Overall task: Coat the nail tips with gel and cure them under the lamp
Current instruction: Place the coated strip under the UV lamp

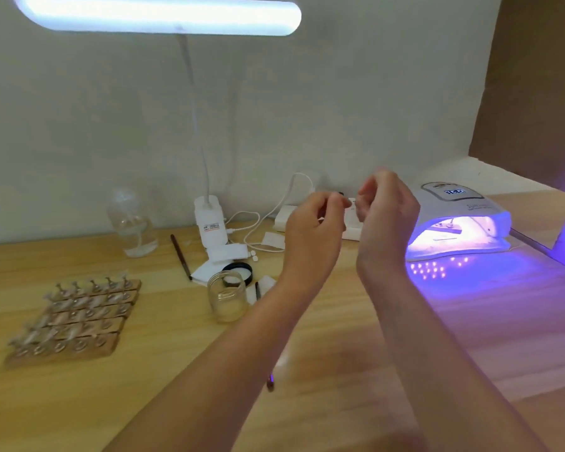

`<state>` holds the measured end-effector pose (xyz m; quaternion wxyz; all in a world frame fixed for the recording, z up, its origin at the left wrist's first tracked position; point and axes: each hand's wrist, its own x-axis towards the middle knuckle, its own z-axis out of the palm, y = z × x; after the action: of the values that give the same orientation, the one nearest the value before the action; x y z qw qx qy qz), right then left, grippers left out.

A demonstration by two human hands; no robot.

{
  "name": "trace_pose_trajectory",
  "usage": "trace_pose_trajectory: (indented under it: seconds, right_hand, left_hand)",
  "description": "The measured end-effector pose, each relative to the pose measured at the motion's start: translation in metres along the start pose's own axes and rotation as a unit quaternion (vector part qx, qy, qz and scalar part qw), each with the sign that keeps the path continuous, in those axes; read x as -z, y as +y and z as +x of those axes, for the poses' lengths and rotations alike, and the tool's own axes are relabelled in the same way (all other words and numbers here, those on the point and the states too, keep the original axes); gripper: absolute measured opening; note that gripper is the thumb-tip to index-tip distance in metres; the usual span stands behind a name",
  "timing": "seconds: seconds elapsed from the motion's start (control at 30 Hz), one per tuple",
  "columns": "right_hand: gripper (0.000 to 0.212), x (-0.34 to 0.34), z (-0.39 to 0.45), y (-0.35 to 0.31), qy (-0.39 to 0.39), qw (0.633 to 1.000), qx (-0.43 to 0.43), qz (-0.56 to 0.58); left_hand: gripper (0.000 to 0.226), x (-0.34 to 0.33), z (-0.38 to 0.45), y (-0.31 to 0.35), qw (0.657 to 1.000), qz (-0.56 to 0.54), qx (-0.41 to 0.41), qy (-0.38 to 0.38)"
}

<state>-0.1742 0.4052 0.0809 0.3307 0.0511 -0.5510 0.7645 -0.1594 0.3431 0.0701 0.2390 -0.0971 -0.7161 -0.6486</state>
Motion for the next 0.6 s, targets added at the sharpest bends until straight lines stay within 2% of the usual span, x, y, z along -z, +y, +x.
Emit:
trace_pose_trajectory:
  seconds: [0.1,0.17,0.23,0.33,0.4,0.5,0.6]
  right_hand:
    - [0.033,-0.008,-0.012,0.0,-0.142,0.987,-0.027,-0.07]
    - [0.033,-0.01,-0.019,0.005,-0.245,0.955,-0.046,-0.161]
    - [0.032,-0.01,-0.025,0.012,-0.349,0.894,-0.055,-0.275]
    - [0.025,-0.009,-0.036,0.024,-0.473,0.78,-0.067,-0.403]
    - [0.022,-0.009,-0.045,0.033,-0.501,0.745,-0.065,-0.437]
    - [0.03,-0.009,-0.053,0.046,-0.481,0.72,-0.025,-0.5]
    - [0.036,-0.008,-0.058,0.051,-0.465,0.693,0.004,-0.55]
  left_hand:
    - [0.025,0.047,-0.003,0.023,0.997,0.027,-0.071,0.007]
    - [0.023,0.082,-0.008,0.029,0.993,0.059,-0.099,0.029]
    - [0.022,0.119,-0.016,0.028,0.988,0.088,-0.116,0.053]
    - [0.02,0.174,-0.03,0.015,0.978,0.139,-0.116,0.106]
    - [0.023,0.208,-0.042,0.003,0.969,0.174,-0.11,0.135]
    - [0.031,0.252,-0.059,-0.018,0.953,0.219,-0.078,0.194]
    - [0.021,0.288,-0.07,-0.034,0.926,0.258,-0.018,0.277]
